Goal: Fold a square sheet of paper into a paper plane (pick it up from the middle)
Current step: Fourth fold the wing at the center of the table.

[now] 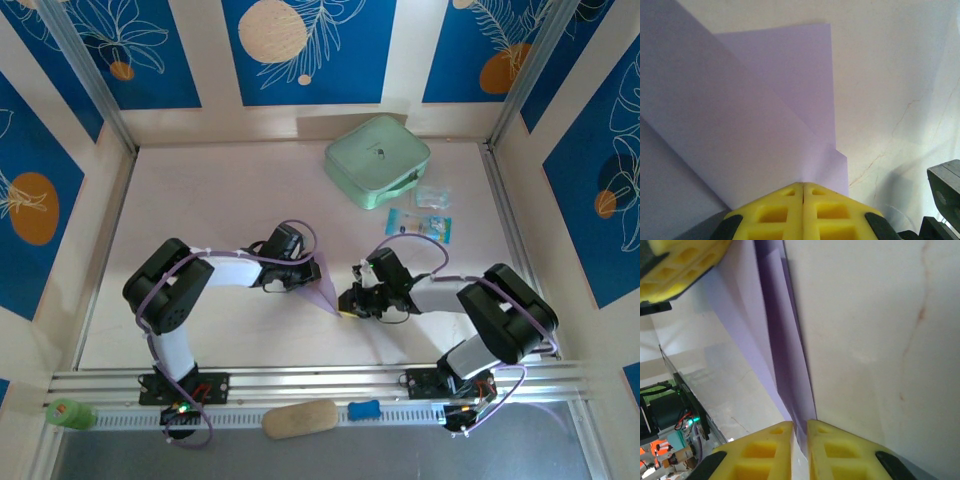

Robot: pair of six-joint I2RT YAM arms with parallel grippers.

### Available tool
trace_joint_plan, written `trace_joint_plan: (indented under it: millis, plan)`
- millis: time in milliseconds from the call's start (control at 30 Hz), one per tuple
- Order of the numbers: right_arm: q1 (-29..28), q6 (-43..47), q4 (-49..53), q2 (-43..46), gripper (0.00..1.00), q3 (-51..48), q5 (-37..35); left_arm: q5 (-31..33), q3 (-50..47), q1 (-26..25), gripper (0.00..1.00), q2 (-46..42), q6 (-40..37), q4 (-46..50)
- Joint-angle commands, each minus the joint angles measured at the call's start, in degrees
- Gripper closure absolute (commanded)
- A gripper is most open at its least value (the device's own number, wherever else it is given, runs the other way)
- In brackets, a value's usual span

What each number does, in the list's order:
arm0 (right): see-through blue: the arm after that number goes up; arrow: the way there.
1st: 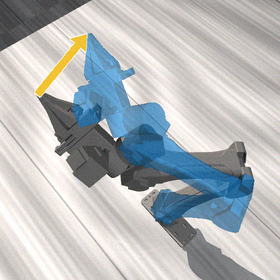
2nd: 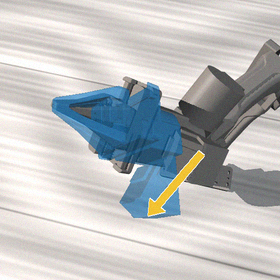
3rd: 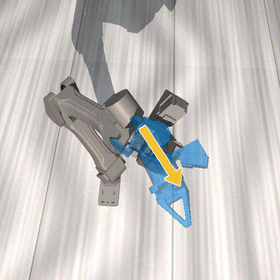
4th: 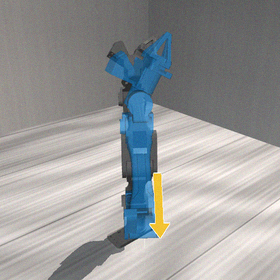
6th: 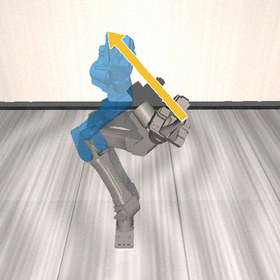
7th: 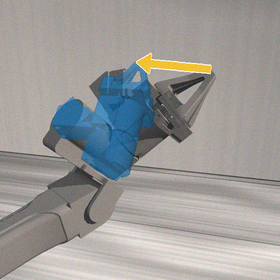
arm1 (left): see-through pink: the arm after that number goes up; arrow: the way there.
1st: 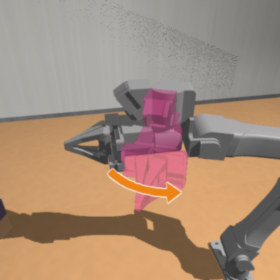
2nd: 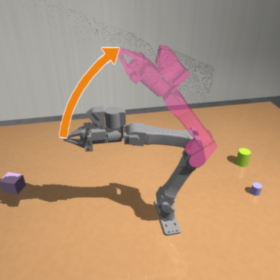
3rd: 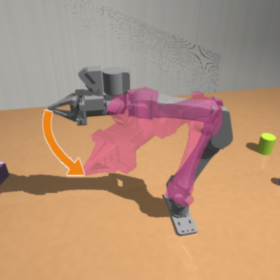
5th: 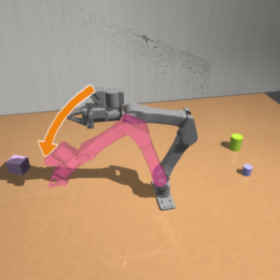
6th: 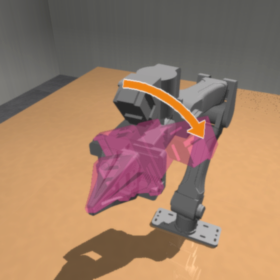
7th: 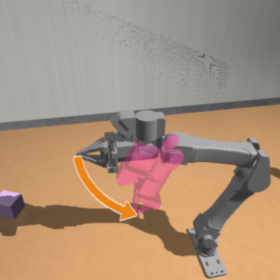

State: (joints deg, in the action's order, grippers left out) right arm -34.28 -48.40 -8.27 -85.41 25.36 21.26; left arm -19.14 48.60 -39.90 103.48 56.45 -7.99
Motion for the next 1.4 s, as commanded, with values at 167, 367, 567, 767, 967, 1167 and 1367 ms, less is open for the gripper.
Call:
trace_joint_plan:
  millis: [167, 367, 567, 767, 967, 1167, 1367]
  plan:
    - [0.2, 1.6, 6.95, 0.92, 0.83, -0.56, -0.24, 0.46, -1.14, -0.34, 1.0, 1.52, -0.99, 2.89]
    - [-0.24, 1.64, 7.92, -0.76, 0.84, 0.15, -1.4, 0.56, -1.23, -0.36, 1.0, 1.28, -1.02, 2.89]
    - [-1.11, 1.83, 9.58, -1.34, 0.85, 1.22, -2.79, 0.5, -1.14, -0.36, 1.0, 1.45, -1.02, 2.99]
    - [-1.55, 2.32, 11.69, -0.31, 0.88, 2.58, -4.32, 0.46, -1.23, -0.34, 1.0, 1.44, -1.01, 2.89]
    - [-2.19, 2.72, 13.18, 1.24, 0.9, 4.7, -4.62, 0.53, -1.48, -0.43, 1.0, 1.38, -1.03, 2.72]
    - [-1.94, 4.09, 16.77, 6.72, 0.86, 6.78, -6.22, 0.52, -1.66, -0.32, 1.0, 1.23, -1.0, 2.67]
    - [-2.43, 5.19, 13.62, 8.07, 0.9, 7.98, -1.88, 0.51, -1.82, -0.4, 1.0, 1.28, -1.02, 2.47]
